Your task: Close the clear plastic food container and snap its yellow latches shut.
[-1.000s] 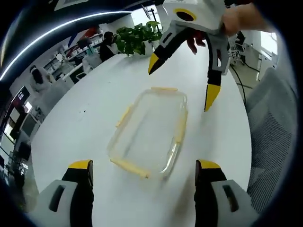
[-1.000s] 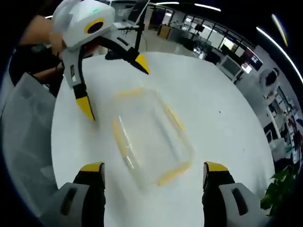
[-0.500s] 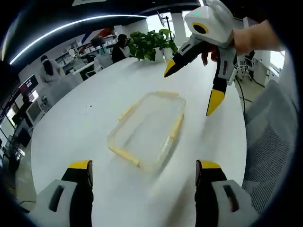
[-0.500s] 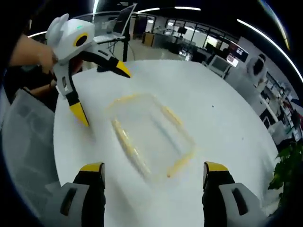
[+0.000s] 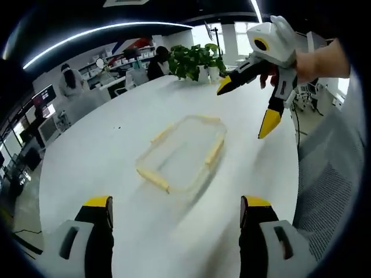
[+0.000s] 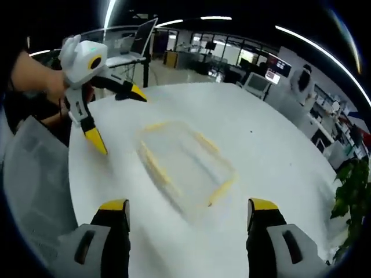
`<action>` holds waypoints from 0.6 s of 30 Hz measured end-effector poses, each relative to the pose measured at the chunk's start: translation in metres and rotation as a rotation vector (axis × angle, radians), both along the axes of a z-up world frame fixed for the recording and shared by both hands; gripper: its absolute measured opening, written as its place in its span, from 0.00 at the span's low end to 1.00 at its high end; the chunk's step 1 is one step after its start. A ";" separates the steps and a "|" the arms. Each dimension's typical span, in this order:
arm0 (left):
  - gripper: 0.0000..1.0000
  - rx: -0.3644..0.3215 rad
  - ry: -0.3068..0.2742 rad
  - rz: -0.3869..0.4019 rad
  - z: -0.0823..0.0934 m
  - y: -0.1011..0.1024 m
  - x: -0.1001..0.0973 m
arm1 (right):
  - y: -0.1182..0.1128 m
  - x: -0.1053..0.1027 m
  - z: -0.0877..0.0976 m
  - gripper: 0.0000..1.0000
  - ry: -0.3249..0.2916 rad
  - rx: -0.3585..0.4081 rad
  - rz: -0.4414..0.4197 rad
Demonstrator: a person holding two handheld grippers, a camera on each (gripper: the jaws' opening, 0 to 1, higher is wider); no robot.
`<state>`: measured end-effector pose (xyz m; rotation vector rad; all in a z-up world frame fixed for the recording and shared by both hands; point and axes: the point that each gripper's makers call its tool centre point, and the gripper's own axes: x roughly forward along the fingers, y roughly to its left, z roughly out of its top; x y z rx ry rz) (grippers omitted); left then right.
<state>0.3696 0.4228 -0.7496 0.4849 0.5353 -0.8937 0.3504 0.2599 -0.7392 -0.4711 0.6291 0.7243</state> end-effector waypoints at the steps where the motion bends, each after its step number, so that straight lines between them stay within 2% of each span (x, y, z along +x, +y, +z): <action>1: 0.91 -0.005 0.001 0.003 0.000 0.002 -0.002 | 0.000 -0.001 0.000 0.84 -0.004 0.001 -0.001; 6: 0.90 -0.009 -0.016 0.014 0.002 0.010 -0.007 | -0.007 -0.009 0.003 0.84 -0.034 0.019 -0.027; 8: 0.91 -0.049 -0.014 0.025 0.006 0.010 -0.011 | -0.010 -0.012 0.004 0.83 -0.044 0.029 -0.036; 17: 0.92 -0.079 -0.016 0.054 0.003 0.027 -0.026 | -0.022 -0.031 0.002 0.82 -0.052 0.070 -0.081; 18: 0.92 -0.072 -0.036 0.059 0.004 0.031 -0.030 | -0.023 -0.034 0.002 0.82 -0.054 0.076 -0.085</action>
